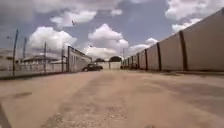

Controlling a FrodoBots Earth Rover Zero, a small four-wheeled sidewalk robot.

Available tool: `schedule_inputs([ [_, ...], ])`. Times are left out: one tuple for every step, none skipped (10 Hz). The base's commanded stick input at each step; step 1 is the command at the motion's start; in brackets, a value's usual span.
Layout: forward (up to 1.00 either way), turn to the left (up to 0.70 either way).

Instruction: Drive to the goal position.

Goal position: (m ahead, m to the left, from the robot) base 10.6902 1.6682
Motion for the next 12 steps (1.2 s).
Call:
schedule_inputs([
  [0.6,-0.15],
  [0.6,-0.15],
  [0.6,-0.15],
  [0.6,-0.14],
  [0.6,-0.06],
  [0.6,0.0],
  [0.6,0.01],
  [0.6,0.05],
  [0.6,0.09],
  [0.6,0.09],
  [0.6,0.09],
  [0.6,0.09],
])
